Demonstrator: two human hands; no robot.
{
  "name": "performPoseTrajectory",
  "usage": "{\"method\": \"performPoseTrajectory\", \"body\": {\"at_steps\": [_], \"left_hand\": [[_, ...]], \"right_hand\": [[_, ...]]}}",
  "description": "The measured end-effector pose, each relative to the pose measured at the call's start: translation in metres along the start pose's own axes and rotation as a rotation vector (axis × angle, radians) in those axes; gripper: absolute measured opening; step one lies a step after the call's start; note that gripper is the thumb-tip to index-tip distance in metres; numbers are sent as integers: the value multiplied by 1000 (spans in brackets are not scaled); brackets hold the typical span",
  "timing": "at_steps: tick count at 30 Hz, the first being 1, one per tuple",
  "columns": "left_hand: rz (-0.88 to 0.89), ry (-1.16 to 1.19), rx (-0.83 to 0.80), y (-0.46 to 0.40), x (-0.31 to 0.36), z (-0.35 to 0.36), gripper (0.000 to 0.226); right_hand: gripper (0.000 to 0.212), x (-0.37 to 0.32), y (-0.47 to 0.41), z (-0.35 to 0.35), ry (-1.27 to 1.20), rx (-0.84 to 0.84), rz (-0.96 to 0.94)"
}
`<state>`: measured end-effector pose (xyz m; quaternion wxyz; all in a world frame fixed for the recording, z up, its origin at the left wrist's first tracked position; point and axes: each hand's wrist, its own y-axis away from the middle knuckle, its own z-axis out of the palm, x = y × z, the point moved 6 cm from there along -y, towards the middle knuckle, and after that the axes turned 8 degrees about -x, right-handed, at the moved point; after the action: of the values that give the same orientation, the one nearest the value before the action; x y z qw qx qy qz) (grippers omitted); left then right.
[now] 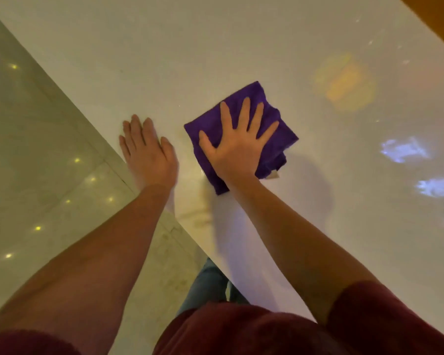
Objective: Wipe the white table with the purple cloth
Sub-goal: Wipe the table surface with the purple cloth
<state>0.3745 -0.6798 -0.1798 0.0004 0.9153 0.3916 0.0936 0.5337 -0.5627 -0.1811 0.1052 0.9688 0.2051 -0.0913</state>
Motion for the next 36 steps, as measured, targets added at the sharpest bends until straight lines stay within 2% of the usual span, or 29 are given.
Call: {"method": "performPoseTrajectory", "body": {"at_steps": [3, 6, 13, 16, 19, 21, 25, 29, 31, 36], "left_hand": [[-8, -2, 6, -3, -2, 2, 58], [-8, 17, -3, -3, -4, 5, 59], [-16, 11, -59, -7, -4, 6, 61], [15, 28, -50, -3, -5, 5, 59], [10, 24, -71, -5, -6, 4, 60], [14, 22, -101, -4, -6, 2, 59], [40, 75, -165, -1, -11, -6, 56], [214, 85, -160, -32, -39, -26, 46], [175, 96, -118, -80, -58, -37, 46], [-109, 77, -94, -195, -118, -52, 58]], "right_hand": [[87, -23, -63, -2, -6, -64, 16], [86, -41, -104, -6, 4, -58, 32], [84, -61, -147, -12, -1, -15, 54], [80, -55, -119, -8, -19, 15, 16], [75, -42, -52, -1, -45, 54, -21], [72, -30, 4, 3, -34, 87, 9], [72, -8, 103, 20, 7, 7, 112], [75, -13, 123, 29, 35, -4, 160], [76, -28, 89, 27, 21, 4, 156], [76, -79, -6, 18, 0, 16, 95]]}}
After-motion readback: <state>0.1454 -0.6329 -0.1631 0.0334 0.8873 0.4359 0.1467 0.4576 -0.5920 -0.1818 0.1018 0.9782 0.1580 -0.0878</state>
